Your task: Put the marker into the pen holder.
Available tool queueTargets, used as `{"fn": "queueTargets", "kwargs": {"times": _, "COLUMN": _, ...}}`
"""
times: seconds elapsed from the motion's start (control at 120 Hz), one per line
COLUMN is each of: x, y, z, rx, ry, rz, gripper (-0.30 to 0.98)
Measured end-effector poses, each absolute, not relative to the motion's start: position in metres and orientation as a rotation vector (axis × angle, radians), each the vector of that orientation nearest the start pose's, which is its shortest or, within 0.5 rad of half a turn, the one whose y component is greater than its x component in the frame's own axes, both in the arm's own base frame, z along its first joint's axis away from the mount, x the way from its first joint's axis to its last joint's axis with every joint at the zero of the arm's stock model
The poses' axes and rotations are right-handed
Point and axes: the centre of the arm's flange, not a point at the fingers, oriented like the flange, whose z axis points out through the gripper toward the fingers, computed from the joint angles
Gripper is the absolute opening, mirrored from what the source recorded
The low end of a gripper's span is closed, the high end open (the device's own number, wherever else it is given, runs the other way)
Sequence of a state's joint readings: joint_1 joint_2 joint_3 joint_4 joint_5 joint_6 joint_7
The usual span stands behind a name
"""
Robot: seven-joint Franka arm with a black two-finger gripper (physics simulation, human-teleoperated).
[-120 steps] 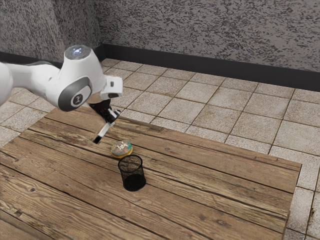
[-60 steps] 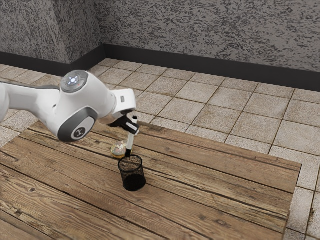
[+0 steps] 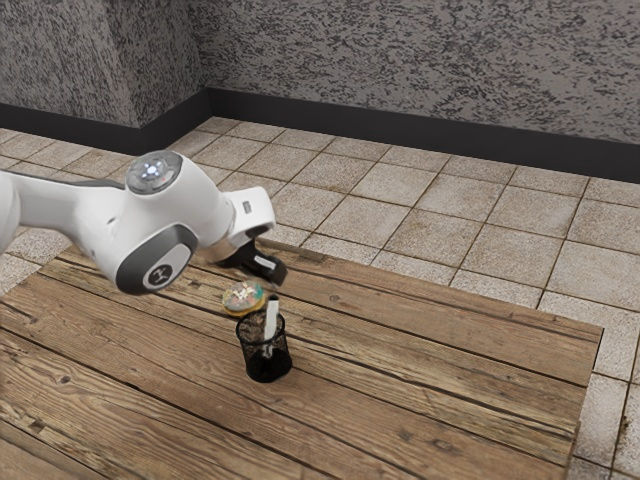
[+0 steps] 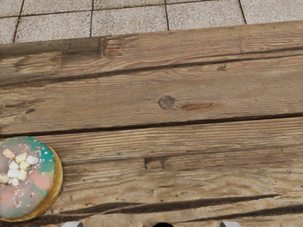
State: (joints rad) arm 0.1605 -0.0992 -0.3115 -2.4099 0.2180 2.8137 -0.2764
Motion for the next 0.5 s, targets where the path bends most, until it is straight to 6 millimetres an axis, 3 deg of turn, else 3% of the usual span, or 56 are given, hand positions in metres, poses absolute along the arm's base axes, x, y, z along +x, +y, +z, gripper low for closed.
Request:
{"fn": "queueTargets", "kwargs": {"times": 0.067, "x": 0.513, "y": -0.088, "z": 0.406, "rx": -2.997, "ry": 0.084, "rz": -0.788, "gripper": 0.44}}
{"fn": "queueTargets", "kwargs": {"times": 0.133, "x": 0.539, "y": -0.074, "z": 0.429, "rx": -2.99, "ry": 0.015, "rz": -0.861, "gripper": 0.5}}
{"fn": "queueTargets", "kwargs": {"times": 0.233, "x": 0.593, "y": -0.035, "z": 0.502, "rx": -2.949, "ry": -0.144, "rz": -0.947, "gripper": 0.57}}
{"fn": "queueTargets", "kwargs": {"times": 0.292, "x": 0.613, "y": -0.01, "z": 0.562, "rx": -2.949, "ry": -0.279, "rz": -0.926, "gripper": 0.6}}
{"fn": "queueTargets", "kwargs": {"times": 0.358, "x": 0.618, "y": 0.017, "z": 0.613, "rx": -2.954, "ry": -0.388, "rz": -0.832, "gripper": 0.62}}
{"fn": "queueTargets", "kwargs": {"times": 0.433, "x": 0.611, "y": 0.037, "z": 0.636, "rx": -2.971, "ry": -0.447, "rz": -0.675, "gripper": 0.64}}
{"fn": "queueTargets", "kwargs": {"times": 0.5, "x": 0.602, "y": 0.041, "z": 0.648, "rx": -2.991, "ry": -0.458, "rz": -0.54, "gripper": 0.65}}
